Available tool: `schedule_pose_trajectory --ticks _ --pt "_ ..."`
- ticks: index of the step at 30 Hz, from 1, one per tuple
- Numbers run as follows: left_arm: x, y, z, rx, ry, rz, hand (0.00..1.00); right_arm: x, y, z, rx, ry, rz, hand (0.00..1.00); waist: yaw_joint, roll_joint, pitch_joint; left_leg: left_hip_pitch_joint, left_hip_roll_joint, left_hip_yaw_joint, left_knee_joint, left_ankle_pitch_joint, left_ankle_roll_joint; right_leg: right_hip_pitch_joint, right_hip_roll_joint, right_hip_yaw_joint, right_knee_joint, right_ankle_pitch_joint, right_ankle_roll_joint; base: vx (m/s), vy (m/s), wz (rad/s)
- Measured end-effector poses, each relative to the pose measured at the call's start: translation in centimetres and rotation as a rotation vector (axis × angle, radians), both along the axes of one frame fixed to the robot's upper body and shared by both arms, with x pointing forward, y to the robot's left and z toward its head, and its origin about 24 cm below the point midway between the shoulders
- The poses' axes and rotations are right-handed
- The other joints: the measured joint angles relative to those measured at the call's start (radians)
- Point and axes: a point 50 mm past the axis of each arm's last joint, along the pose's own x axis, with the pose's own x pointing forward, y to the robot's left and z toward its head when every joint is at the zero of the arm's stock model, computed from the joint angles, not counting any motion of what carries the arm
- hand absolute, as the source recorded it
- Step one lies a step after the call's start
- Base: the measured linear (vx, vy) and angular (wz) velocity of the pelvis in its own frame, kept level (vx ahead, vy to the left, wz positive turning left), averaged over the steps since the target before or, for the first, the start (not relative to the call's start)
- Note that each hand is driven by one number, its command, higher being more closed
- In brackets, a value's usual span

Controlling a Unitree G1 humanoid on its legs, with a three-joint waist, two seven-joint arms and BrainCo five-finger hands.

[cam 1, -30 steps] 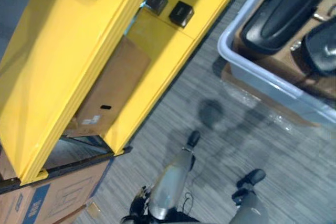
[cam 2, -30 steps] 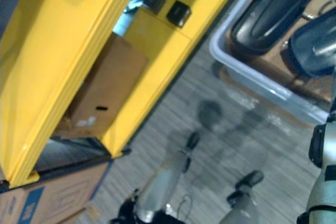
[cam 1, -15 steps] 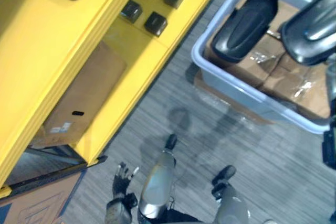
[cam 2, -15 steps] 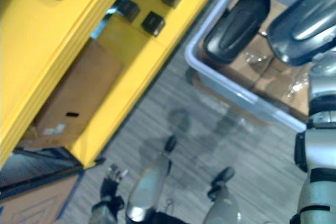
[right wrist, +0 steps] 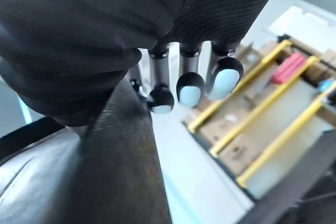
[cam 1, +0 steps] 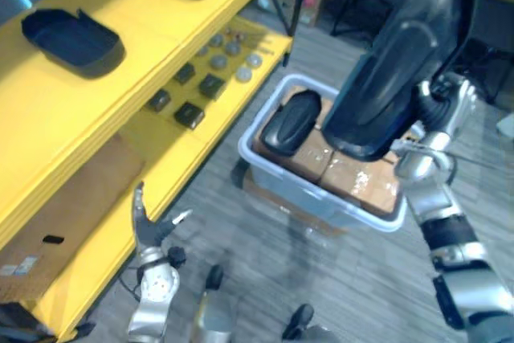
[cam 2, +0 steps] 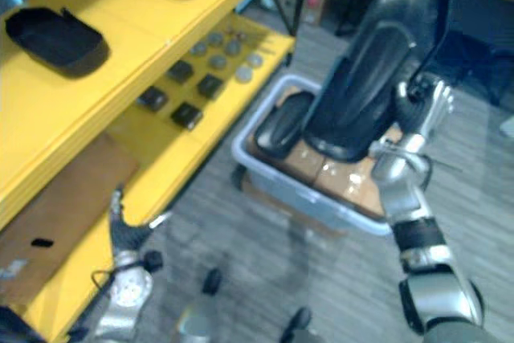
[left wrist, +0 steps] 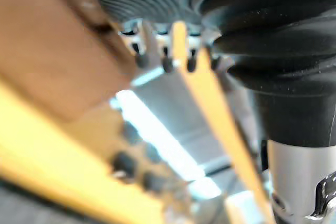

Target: Walk over and take plastic housings, then place them on the shelf

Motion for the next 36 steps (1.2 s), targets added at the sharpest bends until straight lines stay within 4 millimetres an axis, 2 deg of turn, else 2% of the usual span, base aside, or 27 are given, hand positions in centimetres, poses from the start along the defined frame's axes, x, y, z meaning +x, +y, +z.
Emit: schedule_pose_trajectory --ticks 5,8,12,15,17,20,26,29,31,36 --pt "2.6 -0.7 2.8 0.045 -0.11 -0.057 0.0 -0.3 1.8 0.6 -0.058 -0.011 0.119 1.0 -0.035 -0.015 -0.047 0.017 0.005 0.031 -0.005 0.002 -0.003 0.012 0.014 0.027 -0.042 0.03 -0.007 -0.03 -0.01 -0.18" --pt "2.9 -1.4 3.1 0.054 -0.125 -0.078 0.0 -0.6 2.8 1.4 -0.091 -0.038 0.191 1.0 -0.044 -0.011 -0.071 0.049 0.002 0.045 -0.029 0.01 -0.003 0.019 0.017 0.047 -0.044 0.035 -0.007 -0.04 -0.001 -0.16" --pt "3.3 -1.8 3.5 0.05 -0.142 -0.093 0.0 -0.9 3.4 1.5 -0.12 -0.046 0.248 1.0 -0.051 -0.004 -0.1 0.068 -0.005 0.057 -0.036 0.012 -0.001 0.028 0.009 0.052 -0.045 0.036 -0.005 -0.02 0.015 -0.06" --pt "3.8 -2.5 3.4 -0.047 -0.121 -0.177 0.0 -1.0 4.3 1.6 -0.136 -0.057 0.282 1.0 -0.064 0.001 -0.116 0.07 -0.011 0.061 -0.048 0.019 0.003 0.025 0.003 0.053 -0.048 0.039 -0.003 -0.02 0.013 0.0" --pt "4.2 -3.5 2.7 -0.251 -0.062 -0.299 0.0 -1.1 5.0 1.9 -0.185 -0.057 0.32 1.0 -0.065 0.003 -0.123 0.072 -0.014 0.075 -0.05 0.02 0.004 0.021 0.002 0.067 -0.06 0.054 -0.003 -0.01 0.015 -0.16" --pt "4.4 -5.0 1.7 -0.395 0.029 -0.452 0.0 -0.9 6.2 2.3 -0.262 -0.043 0.374 1.0 -0.072 0.008 -0.126 0.074 -0.015 0.087 -0.05 0.02 0.004 0.013 0.0 0.082 -0.06 0.06 -0.003 0.0 0.01 -0.15" --pt "4.3 -8.3 0.0 -0.855 0.177 -0.717 0.0 -1.0 8.0 1.7 -0.41 0.001 0.455 1.0 -0.094 0.031 -0.146 0.081 -0.021 0.088 -0.065 0.025 0.009 0.015 -0.006 0.083 -0.06 0.063 0.0 0.0 0.0 0.0" --pt "4.4 -9.4 0.1 -0.981 0.196 -0.818 0.0 -1.0 8.6 1.5 -0.467 0.007 0.473 1.0 -0.093 0.036 -0.148 0.081 -0.021 0.087 -0.064 0.025 0.009 0.015 -0.006 0.082 -0.06 0.063 0.0 0.0 0.0 0.0" --pt "4.6 -9.5 0.4 -1.006 0.19 -0.846 0.0 -1.0 9.0 1.3 -0.499 0.018 0.481 1.0 -0.094 0.036 -0.149 0.081 -0.022 0.087 -0.065 0.025 0.009 0.014 -0.007 0.081 -0.06 0.063 0.0 0.0 0.0 0.0" --pt "4.9 -9.3 2.1 -0.968 0.153 -0.922 0.0 -0.8 9.3 0.6 -0.541 0.056 0.49 1.0 -0.094 0.037 -0.149 0.08 -0.023 0.085 -0.066 0.026 0.009 0.014 -0.007 0.078 -0.06 0.062 0.0 0.0 0.0 0.0"
